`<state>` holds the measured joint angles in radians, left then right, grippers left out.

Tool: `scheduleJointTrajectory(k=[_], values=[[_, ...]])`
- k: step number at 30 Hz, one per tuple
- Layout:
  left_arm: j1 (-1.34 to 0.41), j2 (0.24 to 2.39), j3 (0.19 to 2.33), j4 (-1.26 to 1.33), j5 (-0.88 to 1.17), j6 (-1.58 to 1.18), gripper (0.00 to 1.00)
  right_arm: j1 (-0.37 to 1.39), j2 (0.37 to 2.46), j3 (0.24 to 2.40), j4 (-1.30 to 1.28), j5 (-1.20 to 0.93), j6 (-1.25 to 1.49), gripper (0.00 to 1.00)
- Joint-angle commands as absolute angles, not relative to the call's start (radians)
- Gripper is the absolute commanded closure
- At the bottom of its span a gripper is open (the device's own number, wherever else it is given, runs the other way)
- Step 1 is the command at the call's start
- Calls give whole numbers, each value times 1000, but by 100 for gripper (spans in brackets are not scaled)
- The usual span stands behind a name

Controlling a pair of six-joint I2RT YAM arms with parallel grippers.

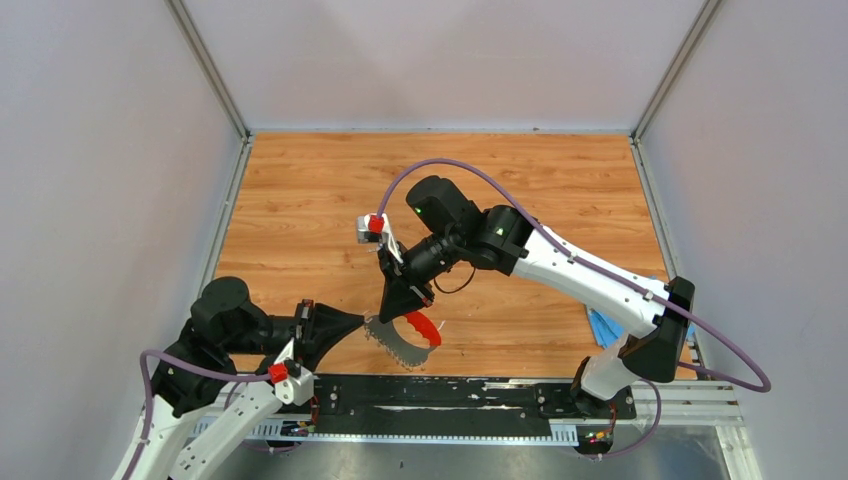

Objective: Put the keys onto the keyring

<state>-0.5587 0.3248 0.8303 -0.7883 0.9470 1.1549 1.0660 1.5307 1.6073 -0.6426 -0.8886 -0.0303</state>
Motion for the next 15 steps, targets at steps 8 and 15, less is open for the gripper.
scheduleJointTrajectory(k=[8, 15], values=[[-563, 327, 850, -788, 958, 1140, 100, 1077, 1532, 1611, -626, -903, -15, 100], [-563, 362, 888, -785, 937, 1070, 100, 1076, 1528, 1593, -626, -891, -24, 100]])
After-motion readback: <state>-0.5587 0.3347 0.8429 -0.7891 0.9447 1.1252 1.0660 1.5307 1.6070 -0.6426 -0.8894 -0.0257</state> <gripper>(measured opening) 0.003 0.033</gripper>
